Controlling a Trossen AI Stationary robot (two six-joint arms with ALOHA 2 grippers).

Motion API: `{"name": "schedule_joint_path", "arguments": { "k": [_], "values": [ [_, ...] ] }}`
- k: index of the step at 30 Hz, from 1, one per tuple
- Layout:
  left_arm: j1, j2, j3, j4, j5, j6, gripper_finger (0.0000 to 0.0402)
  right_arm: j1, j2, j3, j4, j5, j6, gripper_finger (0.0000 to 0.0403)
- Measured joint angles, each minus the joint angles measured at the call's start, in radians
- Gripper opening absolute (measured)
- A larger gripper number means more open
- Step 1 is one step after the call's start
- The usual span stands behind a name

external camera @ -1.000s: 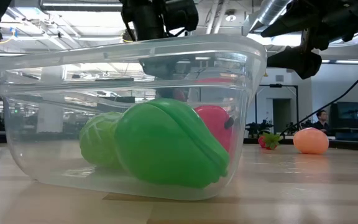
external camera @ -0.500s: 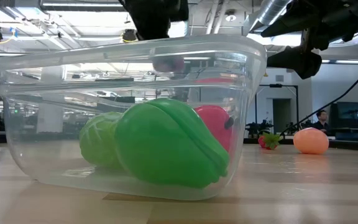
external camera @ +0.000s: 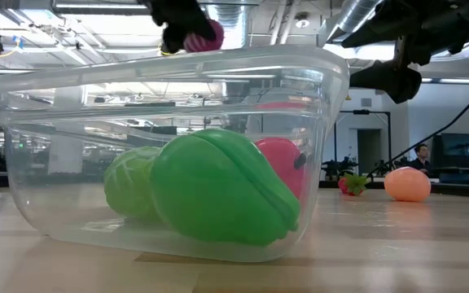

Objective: Pick and placing Produce into tupperware
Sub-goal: Put the onion into the transparent bin

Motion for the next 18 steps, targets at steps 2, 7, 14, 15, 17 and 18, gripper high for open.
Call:
{"name": "schedule_joint_path", "arguments": {
  "k": [2,7,14,15,17,18],
  "values": [
    [-0.017,-0.037,-0.045,0.023,-0.018,-0.033,0.0225,0.0,0.0,0.0,0.003,0.0,0.0,0.0322],
    [-0.075,-0.115,-0.158,0.137,-0.057,-0.13,0.0225,0.0,0.0,0.0,0.007,0.003,0.001,0.0322],
    [-0.192,-0.158,-0.261,0.263,-0.146,-0.25,0.0225,-0.001,0.0,0.0,0.015,0.003,0.015,0.0322],
    [-0.211,-0.157,-0.27,0.281,-0.156,-0.262,0.0225,-0.001,0.0,0.0,0.015,0.003,0.016,0.0322],
    [-0.247,-0.154,-0.291,0.334,-0.168,-0.291,0.0225,-0.001,0.0,0.0,0.016,0.003,0.016,0.0322],
    [-0.265,-0.153,-0.305,0.362,-0.179,-0.307,0.0225,-0.001,0.0,0.0,0.017,0.003,0.016,0.0322]
  ]
}}
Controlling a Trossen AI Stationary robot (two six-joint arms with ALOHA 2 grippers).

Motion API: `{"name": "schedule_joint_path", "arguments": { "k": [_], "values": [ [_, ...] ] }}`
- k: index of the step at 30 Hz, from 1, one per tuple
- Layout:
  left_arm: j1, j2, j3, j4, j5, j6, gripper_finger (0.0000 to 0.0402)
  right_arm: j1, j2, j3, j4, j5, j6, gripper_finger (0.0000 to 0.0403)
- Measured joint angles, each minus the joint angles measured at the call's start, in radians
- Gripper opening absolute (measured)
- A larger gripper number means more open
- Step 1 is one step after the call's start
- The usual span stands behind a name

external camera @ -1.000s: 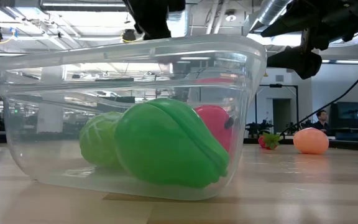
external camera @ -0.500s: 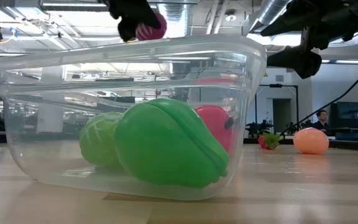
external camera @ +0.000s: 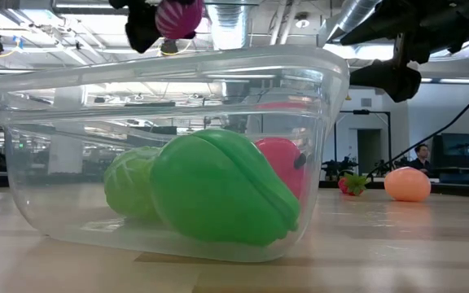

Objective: Pick and placing Produce into tupperware
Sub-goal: Put the onion into the transparent bin

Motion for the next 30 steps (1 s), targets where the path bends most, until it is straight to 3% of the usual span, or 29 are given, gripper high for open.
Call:
{"name": "schedule_joint_path", "arguments": {
  "k": [17,30],
  "values": [
    [-0.195,0.016,-0.147,0.299,-0.19,-0.184,0.0225,0.0,0.0,0.0,0.016,0.001,0.01,0.0322],
    [-0.206,0.359,-0.129,0.623,-0.129,-0.229,0.0225,0.0,0.0,0.0,0.026,0.001,0.01,0.0322]
  ]
}}
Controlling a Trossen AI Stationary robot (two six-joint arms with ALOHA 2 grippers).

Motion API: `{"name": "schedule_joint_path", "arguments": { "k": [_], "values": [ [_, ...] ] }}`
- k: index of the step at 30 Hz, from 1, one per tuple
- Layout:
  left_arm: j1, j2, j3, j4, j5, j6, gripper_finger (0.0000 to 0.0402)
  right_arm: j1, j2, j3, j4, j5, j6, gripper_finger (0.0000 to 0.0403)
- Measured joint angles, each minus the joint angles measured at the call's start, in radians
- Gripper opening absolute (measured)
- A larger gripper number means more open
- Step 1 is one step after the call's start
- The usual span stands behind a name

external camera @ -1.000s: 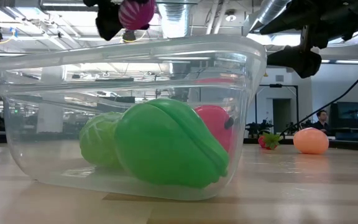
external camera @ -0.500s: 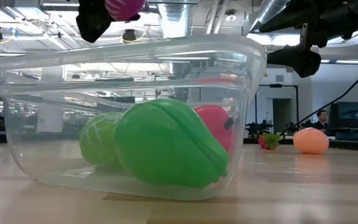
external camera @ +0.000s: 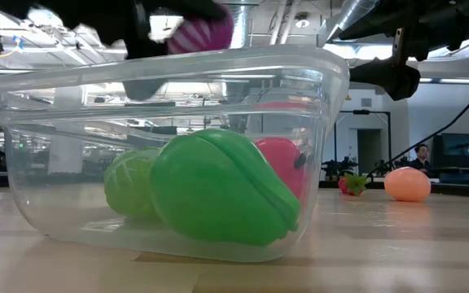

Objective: Pick and placing Produce into tupperware
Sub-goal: Put the onion into the transparent bin

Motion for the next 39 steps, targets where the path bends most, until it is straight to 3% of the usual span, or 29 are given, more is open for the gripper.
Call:
{"name": "schedule_joint_path", "arguments": {
  "k": [7,11,19,39],
  "values": [
    [0.045,0.167,0.112,-0.009,0.165,-0.009,0.0225,0.0,0.0,0.0,-0.014,0.0,-0.001,0.0322],
    [0.051,0.196,0.174,-0.138,0.202,-0.014,0.0225,0.007,0.0,0.0,-0.026,-0.001,0.0,0.0322],
    [0.051,0.197,0.267,-0.433,0.211,0.02,0.0225,0.008,0.0,0.0,-0.039,-0.001,0.007,0.0322],
    [0.049,0.198,0.289,-0.44,0.203,0.051,0.0225,0.009,0.0,0.0,-0.031,-0.002,0.009,0.0322]
  ]
}}
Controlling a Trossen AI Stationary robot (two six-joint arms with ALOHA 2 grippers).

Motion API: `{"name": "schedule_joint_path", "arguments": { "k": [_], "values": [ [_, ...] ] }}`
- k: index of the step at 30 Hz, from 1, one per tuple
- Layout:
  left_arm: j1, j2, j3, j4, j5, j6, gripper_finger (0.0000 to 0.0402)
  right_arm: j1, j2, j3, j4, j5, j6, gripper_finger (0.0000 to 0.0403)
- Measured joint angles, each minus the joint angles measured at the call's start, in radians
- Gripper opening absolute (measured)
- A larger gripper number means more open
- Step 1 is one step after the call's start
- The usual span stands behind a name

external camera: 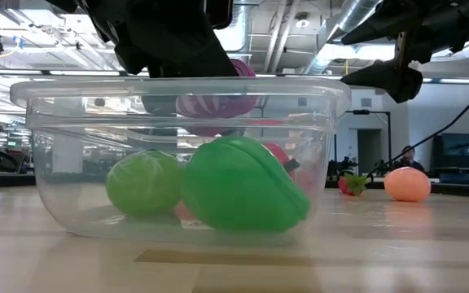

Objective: Pick and placing Produce into tupperware
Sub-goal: Put the onion into the transparent bin, then put the pumpkin into the transparent bin

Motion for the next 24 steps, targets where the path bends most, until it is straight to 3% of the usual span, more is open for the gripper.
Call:
{"name": "schedule_joint_path", "arguments": {
  "k": [9,19,24],
  "values": [
    [0.0,-0.028,0.0,-0.009,-0.01,0.023,0.0227,0.0,0.0,0.0,0.0,0.0,0.0,0.0322],
    [-0.005,-0.045,0.0,-0.03,-0.007,0.03,0.0299,0.0,0.0,0.0,0.0,0.0,0.0,0.0322],
    [-0.006,-0.044,0.009,-0.054,0.002,0.03,0.0312,0.0,0.0,0.0,0.0,0.0,0.0,0.0322]
  ]
}}
